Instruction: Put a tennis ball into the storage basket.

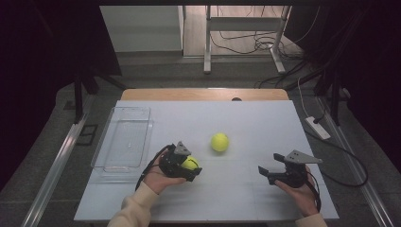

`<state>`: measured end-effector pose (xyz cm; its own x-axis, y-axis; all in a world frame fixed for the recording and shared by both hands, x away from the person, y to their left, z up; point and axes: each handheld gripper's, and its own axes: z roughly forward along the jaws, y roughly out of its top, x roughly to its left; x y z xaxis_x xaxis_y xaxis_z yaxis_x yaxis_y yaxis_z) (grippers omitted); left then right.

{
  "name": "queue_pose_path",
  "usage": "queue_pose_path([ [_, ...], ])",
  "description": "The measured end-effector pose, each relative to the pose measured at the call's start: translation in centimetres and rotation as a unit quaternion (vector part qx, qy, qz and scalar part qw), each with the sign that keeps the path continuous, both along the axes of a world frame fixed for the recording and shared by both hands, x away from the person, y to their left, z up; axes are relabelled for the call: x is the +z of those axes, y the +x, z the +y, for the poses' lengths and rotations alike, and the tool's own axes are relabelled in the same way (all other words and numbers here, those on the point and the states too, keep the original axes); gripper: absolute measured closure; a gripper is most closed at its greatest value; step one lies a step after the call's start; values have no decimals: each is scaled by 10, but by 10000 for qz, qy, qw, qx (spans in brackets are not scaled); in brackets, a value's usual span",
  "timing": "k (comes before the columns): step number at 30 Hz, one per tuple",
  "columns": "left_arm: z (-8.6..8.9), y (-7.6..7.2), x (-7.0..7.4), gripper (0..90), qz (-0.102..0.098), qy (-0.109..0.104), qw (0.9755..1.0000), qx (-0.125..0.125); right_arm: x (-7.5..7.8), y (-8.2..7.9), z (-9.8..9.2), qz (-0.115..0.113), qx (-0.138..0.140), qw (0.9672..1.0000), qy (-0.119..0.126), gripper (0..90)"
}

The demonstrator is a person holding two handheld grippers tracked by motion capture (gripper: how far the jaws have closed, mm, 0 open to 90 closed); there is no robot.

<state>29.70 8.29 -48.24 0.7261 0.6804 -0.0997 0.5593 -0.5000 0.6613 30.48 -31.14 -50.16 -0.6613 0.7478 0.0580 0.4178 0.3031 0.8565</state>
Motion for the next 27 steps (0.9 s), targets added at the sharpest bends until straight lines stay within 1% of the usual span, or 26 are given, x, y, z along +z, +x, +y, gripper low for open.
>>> queue_pose_path([
  [4,1,0,3,268,-52,-53,10000,40,0,0,0,-5,-9,10000,-1,143],
  [7,3,1,6,268,-124,-131,9998,82,0,0,0,-1,-8,10000,1,143],
  [16,5,1,9,268,-217,-218,9994,155,0,0,0,0,-7,10000,1,143],
  [21,9,2,15,268,-324,-286,9986,290,0,0,0,-7,-7,10000,-5,144],
  [23,10,2,18,268,-353,-343,9983,298,0,0,0,-9,-14,10000,5,143],
  [27,12,3,21,267,-387,-370,9982,283,0,0,-1,-4,-15,10000,18,144],
])
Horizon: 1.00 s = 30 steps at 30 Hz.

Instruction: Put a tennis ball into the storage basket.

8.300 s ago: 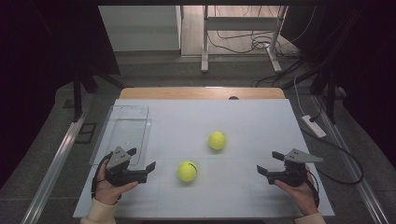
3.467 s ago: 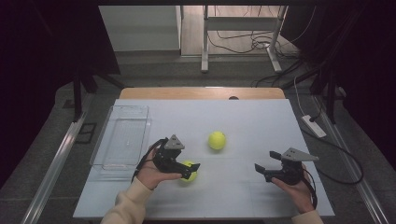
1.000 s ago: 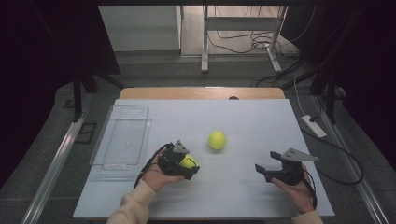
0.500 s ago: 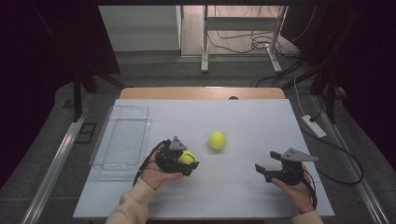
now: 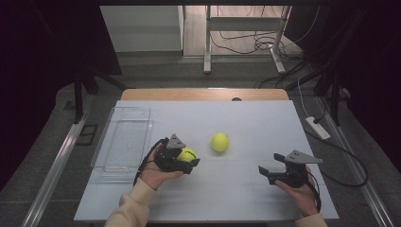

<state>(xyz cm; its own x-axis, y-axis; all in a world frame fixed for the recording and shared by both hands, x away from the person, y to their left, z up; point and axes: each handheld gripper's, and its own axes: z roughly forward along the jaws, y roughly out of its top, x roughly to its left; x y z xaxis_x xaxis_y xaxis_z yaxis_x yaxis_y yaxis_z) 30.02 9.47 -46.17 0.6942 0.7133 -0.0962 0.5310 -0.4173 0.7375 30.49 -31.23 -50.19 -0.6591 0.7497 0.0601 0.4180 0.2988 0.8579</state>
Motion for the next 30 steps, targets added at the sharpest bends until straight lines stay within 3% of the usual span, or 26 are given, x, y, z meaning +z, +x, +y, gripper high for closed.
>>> queue_pose_path([
  [15,6,6,9,268,-140,-148,9997,113,-1,-1,-3,54,-15,10000,57,145],
  [30,18,9,25,267,-420,-343,9979,366,0,1,-4,32,-45,9999,126,149],
])
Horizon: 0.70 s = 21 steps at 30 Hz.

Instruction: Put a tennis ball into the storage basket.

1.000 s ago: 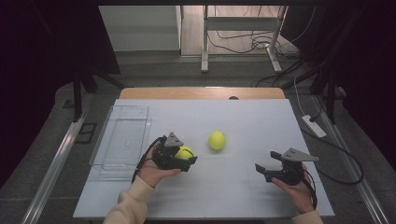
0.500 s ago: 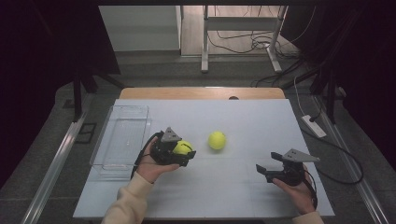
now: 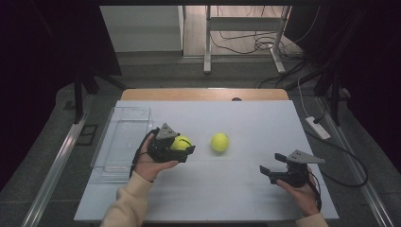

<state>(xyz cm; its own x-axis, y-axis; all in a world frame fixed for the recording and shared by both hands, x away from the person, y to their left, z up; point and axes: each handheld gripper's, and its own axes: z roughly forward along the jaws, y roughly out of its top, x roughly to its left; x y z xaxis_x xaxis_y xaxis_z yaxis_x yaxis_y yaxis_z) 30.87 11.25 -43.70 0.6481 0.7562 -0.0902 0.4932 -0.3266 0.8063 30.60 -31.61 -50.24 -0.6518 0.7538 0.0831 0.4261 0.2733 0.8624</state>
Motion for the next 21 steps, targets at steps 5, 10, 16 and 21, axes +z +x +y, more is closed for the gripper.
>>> queue_pose_path([
  [5,3,0,3,267,-52,-75,9999,69,-1,1,2,5,49,10000,-37,149],
  [10,7,0,6,267,-113,-124,9998,129,-1,1,3,-7,52,10000,-50,149],
  [16,11,2,10,267,-170,-168,9995,210,0,2,3,-13,51,10000,-51,149],
  [21,13,4,15,267,-263,-230,9990,280,0,2,3,-29,36,10000,-50,150],
])
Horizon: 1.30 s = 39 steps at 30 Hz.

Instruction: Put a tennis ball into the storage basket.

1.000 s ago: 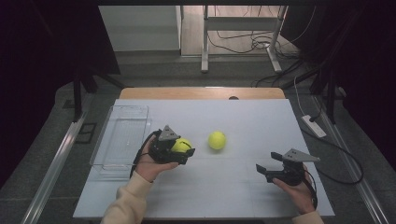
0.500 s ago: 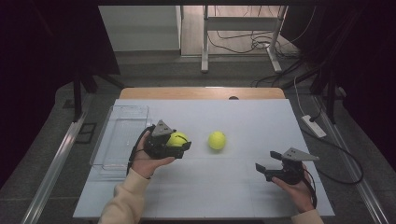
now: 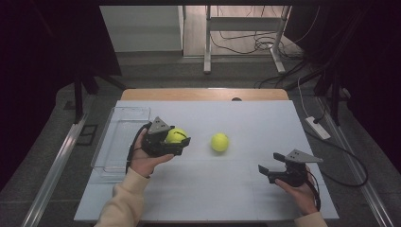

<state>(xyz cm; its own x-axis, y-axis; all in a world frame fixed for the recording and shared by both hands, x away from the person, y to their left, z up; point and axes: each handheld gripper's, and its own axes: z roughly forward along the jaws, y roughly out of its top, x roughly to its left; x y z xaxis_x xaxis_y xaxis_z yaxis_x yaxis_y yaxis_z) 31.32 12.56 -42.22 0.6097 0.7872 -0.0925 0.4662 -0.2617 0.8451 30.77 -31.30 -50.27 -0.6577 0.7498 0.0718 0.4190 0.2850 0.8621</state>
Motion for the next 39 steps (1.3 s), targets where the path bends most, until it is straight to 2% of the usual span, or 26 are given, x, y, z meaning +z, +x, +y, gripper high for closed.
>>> queue_pose_path([
  [5,2,4,4,267,-29,-33,10000,52,0,-1,0,3,0,10000,-4,150],
  [11,4,8,7,267,-60,32,9999,78,0,-2,0,-5,-19,10000,8,150],
  [22,15,16,13,267,-111,11,9996,276,0,-1,-1,-6,-91,10000,5,154],
  [39,30,24,24,267,-177,5,9983,550,0,-1,0,-11,-19,10000,-1,154],
])
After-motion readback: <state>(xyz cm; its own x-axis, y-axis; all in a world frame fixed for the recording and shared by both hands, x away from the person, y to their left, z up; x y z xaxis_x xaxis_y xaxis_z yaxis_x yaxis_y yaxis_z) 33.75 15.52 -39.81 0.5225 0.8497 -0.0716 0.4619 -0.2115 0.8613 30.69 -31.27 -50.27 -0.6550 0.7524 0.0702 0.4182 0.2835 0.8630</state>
